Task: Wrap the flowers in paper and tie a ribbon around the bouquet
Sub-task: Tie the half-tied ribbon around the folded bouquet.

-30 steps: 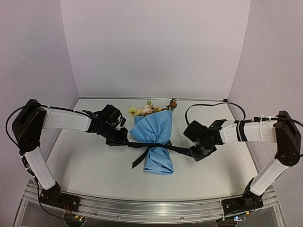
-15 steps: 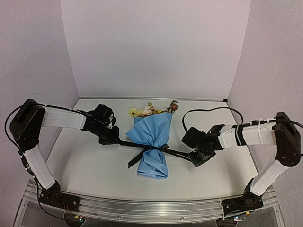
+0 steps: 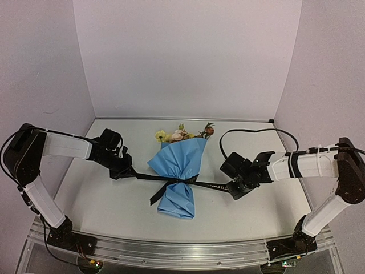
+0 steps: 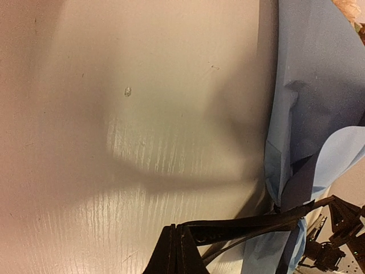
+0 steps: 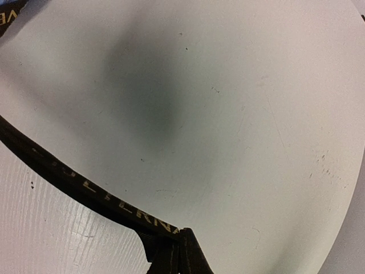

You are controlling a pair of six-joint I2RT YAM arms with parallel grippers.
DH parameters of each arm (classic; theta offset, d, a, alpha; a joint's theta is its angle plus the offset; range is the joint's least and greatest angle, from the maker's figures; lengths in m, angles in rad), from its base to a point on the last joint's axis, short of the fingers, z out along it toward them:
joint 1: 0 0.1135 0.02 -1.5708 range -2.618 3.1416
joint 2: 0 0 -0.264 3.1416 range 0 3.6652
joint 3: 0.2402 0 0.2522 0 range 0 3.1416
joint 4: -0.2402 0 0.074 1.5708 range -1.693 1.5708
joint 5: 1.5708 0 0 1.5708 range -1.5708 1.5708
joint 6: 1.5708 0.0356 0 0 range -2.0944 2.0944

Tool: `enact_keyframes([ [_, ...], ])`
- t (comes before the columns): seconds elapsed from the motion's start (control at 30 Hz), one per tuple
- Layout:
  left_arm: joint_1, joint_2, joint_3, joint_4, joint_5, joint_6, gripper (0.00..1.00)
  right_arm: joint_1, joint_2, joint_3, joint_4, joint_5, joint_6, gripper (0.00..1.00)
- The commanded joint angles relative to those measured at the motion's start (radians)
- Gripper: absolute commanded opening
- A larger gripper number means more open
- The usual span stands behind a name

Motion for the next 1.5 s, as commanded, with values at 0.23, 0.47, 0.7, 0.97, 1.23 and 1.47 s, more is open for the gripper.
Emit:
enact_keyframes([
  [0.23, 0.141, -0.084, -0.107, 0.009, -0.043, -0.036, 0.0, -0.023, -0.04, -0.098, -0.173, 0.095, 0.058, 0.0],
  [0.47, 0.09, -0.107, -0.066, 0.062, 0.024, 0.037, 0.0, -0.015, -0.032, -0.062, -0.155, -0.095, 0.049, 0.0],
  [0.7, 0.011, -0.125, -0.004, 0.077, 0.043, 0.13, 0.0, -0.009, -0.083, 0.014, -0.148, -0.23, 0.035, 0.46],
  [0.97, -0.036, -0.129, 0.05, 0.086, 0.058, 0.194, 0.0, -0.021, 0.017, 0.235, -0.125, -0.35, 0.16, 0.59],
  [1.23, -0.045, -0.147, 0.057, 0.076, 0.045, 0.228, 0.04, -0.016, 0.235, 0.406, 0.042, -0.444, 0.379, 0.56],
  [1.47, -0.047, -0.168, 0.032, 0.075, 0.025, 0.24, 0.05, 0.004, 0.313, 0.461, 0.099, -0.432, 0.48, 0.56],
])
